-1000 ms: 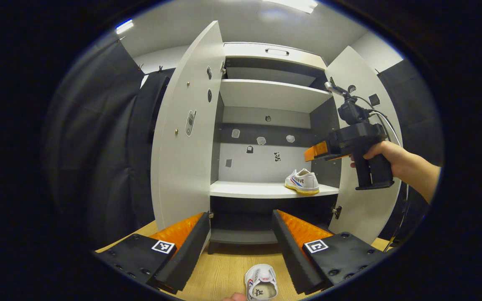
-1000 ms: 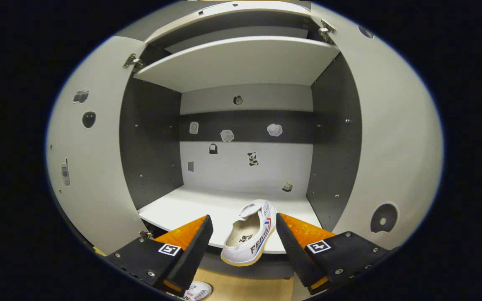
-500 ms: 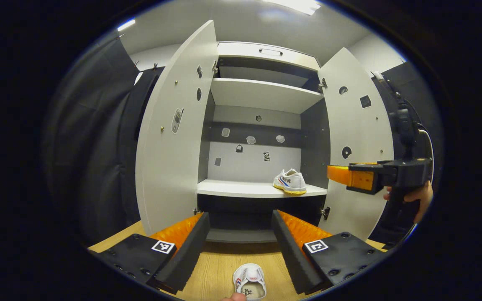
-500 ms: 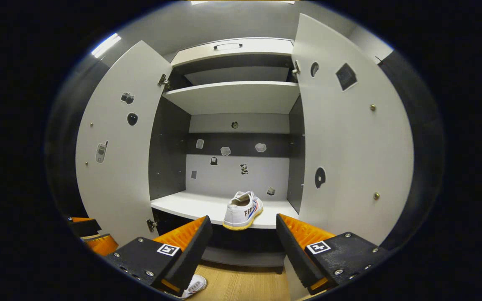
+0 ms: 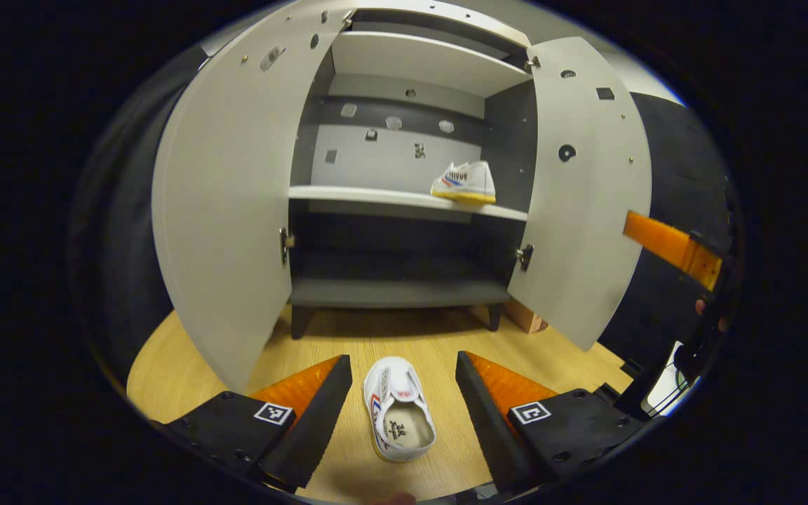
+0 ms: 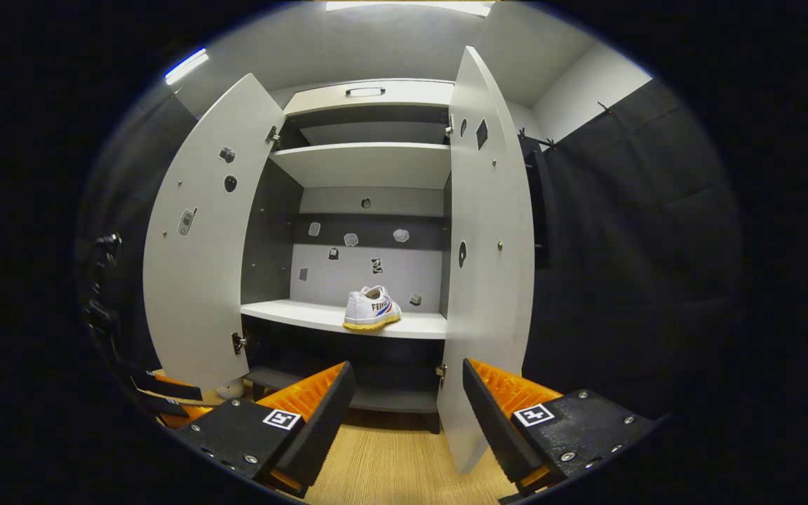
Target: Grab one shoe with the right hand and put it into the shoe cabinet, grab the other shoe with the left hand and put it into the shoe cabinet; then close the right door with the right hand and the left door with the left hand.
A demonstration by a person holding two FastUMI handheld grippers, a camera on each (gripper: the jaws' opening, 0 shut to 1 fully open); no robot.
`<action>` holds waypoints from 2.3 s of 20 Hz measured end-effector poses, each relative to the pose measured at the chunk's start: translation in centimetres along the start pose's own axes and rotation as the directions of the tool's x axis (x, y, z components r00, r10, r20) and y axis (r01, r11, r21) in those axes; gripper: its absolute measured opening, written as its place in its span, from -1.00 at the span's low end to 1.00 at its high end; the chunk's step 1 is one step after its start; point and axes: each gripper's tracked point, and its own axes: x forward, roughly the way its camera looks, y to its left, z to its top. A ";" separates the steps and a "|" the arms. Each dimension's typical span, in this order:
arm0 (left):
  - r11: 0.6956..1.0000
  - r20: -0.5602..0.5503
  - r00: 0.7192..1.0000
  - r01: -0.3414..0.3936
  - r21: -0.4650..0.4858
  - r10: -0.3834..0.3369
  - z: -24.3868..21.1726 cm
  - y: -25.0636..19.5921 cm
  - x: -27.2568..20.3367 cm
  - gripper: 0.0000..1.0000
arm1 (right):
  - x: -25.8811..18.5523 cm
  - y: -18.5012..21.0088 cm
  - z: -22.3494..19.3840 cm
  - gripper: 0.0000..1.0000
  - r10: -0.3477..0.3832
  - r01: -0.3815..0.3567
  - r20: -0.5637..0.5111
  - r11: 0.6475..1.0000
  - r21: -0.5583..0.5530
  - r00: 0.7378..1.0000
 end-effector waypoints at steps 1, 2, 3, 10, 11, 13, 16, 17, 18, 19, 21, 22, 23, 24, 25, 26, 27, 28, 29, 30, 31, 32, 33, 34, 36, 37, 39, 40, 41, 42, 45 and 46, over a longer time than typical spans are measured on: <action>1.000 -0.041 0.999 -0.013 0.013 0.014 -2.0 0.7 1.0 0.95 | -0.2 -0.1 -0.1 0.89 0.000 0.000 -0.004 1.000 0.004 1.000; 0.999 -0.088 0.995 -0.040 0.036 0.043 -4.2 1.7 2.1 0.94 | -0.5 -0.2 -0.1 0.89 -0.003 0.003 -0.007 1.000 0.006 1.000; 0.997 -0.138 0.989 -0.052 0.062 0.060 -6.3 2.4 3.2 1.00 | -0.7 -0.3 -0.2 0.89 -0.006 0.006 -0.010 1.000 0.004 1.000; 0.993 -0.295 0.949 -0.089 0.073 0.107 -12.6 5.1 9.3 1.00 | -2.0 -2.6 -0.5 0.89 -0.050 0.049 -0.033 0.998 -0.028 0.998; 0.993 -0.296 0.949 -0.096 0.070 0.112 -12.7 5.4 10.4 1.00 | -2.1 -2.9 -0.7 0.89 -0.062 0.060 -0.039 0.998 -0.031 0.997; 0.993 -0.279 0.954 -0.095 0.064 0.109 -12.2 5.9 12.5 0.96 | -2.1 -3.2 -0.9 0.89 -0.077 0.075 -0.051 0.997 -0.029 0.996; 0.995 -0.261 0.962 -0.072 0.062 0.086 -12.0 5.8 14.3 0.93 | -1.9 -3.6 -1.4 0.89 -0.095 0.093 -0.071 0.995 -0.034 0.993; 0.996 -0.254 0.964 -0.071 0.056 0.083 -11.8 5.7 14.4 0.99 | -1.9 -3.6 -1.4 0.89 -0.097 0.095 -0.075 0.995 -0.036 0.992; 0.996 -0.236 0.969 -0.068 0.053 0.078 -11.6 5.1 14.4 0.77 | -1.7 -3.6 -1.4 0.89 -0.098 0.095 -0.076 0.995 -0.038 0.992; 0.992 -0.203 0.972 -0.102 0.078 0.116 -11.0 5.3 14.4 0.55 | -1.5 -3.6 -1.4 0.89 -0.097 0.094 -0.076 0.995 -0.041 0.992; 0.984 -0.182 0.971 -0.136 0.117 0.156 -10.9 5.6 14.4 -0.48 | -0.9 -3.4 -1.3 0.89 -0.085 0.083 -0.074 0.996 -0.041 0.994; 0.981 -0.174 0.969 -0.155 0.119 0.174 -11.1 5.8 14.4 -0.67 | -0.7 -3.1 -1.2 0.88 -0.075 0.073 -0.071 0.996 -0.042 0.995; 0.982 -0.174 0.969 -0.164 0.088 0.178 -11.0 5.8 14.1 -0.77 | -0.5 -2.9 -1.1 0.89 -0.063 0.061 -0.069 0.997 -0.043 0.996; 0.984 -0.176 0.968 -0.175 0.040 0.179 -10.9 5.6 13.7 -0.80 | -0.4 -2.7 -1.0 0.89 -0.050 0.047 -0.066 0.998 -0.042 0.997; 0.980 -0.159 0.967 -0.198 0.020 0.199 -10.2 5.8 13.0 -0.82 | -0.2 -2.4 -1.0 0.89 -0.037 0.035 -0.061 0.999 -0.042 0.997; 0.974 -0.120 0.966 -0.226 0.028 0.228 -8.6 6.0 11.9 -0.82 | -0.1 -2.3 -0.7 0.89 -0.027 0.025 -0.055 0.999 -0.042 0.998; 0.967 -0.070 0.964 -0.253 0.040 0.255 -6.3 6.0 10.5 -0.82 | -0.1 -2.1 -0.6 0.89 -0.019 0.017 -0.049 0.999 -0.042 0.999; 0.962 -0.028 0.962 -0.272 0.036 0.273 -4.0 5.8 9.0 -0.82 | 0.1 -2.0 -0.5 0.89 -0.012 0.010 -0.043 0.999 -0.044 0.999; 0.959 0.006 0.959 -0.284 0.007 0.284 -1.3 5.4 7.3 -0.83 | 0.2 -1.9 -0.3 0.89 -0.007 0.005 -0.039 0.999 -0.047 0.999; 0.956 0.024 0.956 -0.290 -0.031 0.291 1.3 4.8 5.6 -0.83 | 0.3 -1.8 -0.2 0.89 -0.001 -0.001 -0.034 0.999 -0.049 0.999; 0.954 0.043 0.955 -0.291 -0.074 0.295 4.3 4.3 4.0 -0.83 | 0.4 -1.6 -0.1 0.89 0.004 -0.006 -0.026 0.999 -0.048 1.000; 0.952 0.068 0.953 -0.287 -0.106 0.295 7.6 4.0 2.7 -0.83 | 0.5 -1.6 0.0 0.89 0.008 -0.009 -0.019 0.999 -0.048 1.000; 0.952 0.107 0.950 -0.281 -0.118 0.293 11.0 3.8 1.9 -0.83 | 0.5 -1.5 0.1 0.89 0.009 -0.010 -0.012 0.999 -0.047 1.000; 0.957 0.144 0.948 -0.269 -0.108 0.283 14.5 3.7 1.6 -0.84 | 0.6 -1.5 0.3 0.89 0.011 -0.011 -0.005 0.999 -0.045 1.000; 0.973 0.183 0.958 -0.206 -0.103 0.222 20.4 3.5 2.4 -0.84 | 0.6 -1.1 0.2 0.89 0.025 -0.025 -0.003 0.999 -0.032 1.000; 0.978 0.189 0.963 -0.173 -0.113 0.192 23.0 3.5 3.5 -0.84 | 0.6 -1.1 0.3 0.89 0.028 -0.028 -0.001 0.999 -0.030 1.000; 0.981 0.201 0.962 -0.165 -0.101 0.183 27.6 3.6 6.9 -0.83 | 0.3 -1.4 0.6 0.89 0.024 -0.023 0.010 0.999 -0.032 1.000; 0.981 0.219 0.957 -0.182 -0.066 0.193 30.0 4.4 8.7 -0.83 | 0.2 -1.6 0.8 0.82 0.016 -0.015 0.016 0.999 -0.034 1.000; 0.976 0.208 0.953 -0.218 -0.028 0.219 31.7 5.1 10.8 -0.83 | 0.1 -1.8 0.9 0.89 0.010 -0.009 0.018 0.999 -0.034 1.000; 0.970 0.198 0.951 -0.242 0.002 0.237 33.2 5.5 13.0 -0.83 | 0.0 -1.9 0.9 0.89 0.006 -0.006 0.019 1.000 -0.030 1.000; 0.963 0.110 0.960 -0.263 0.056 0.256 34.6 6.0 20.1 -0.83 | -0.2 -2.4 0.5 0.89 -0.008 0.008 0.006 1.000 -0.019 1.000; 0.964 0.078 0.963 -0.262 0.052 0.257 34.5 6.2 22.4 -0.83 | -0.3 -2.6 0.4 0.89 -0.016 0.016 0.004 1.000 -0.020 1.000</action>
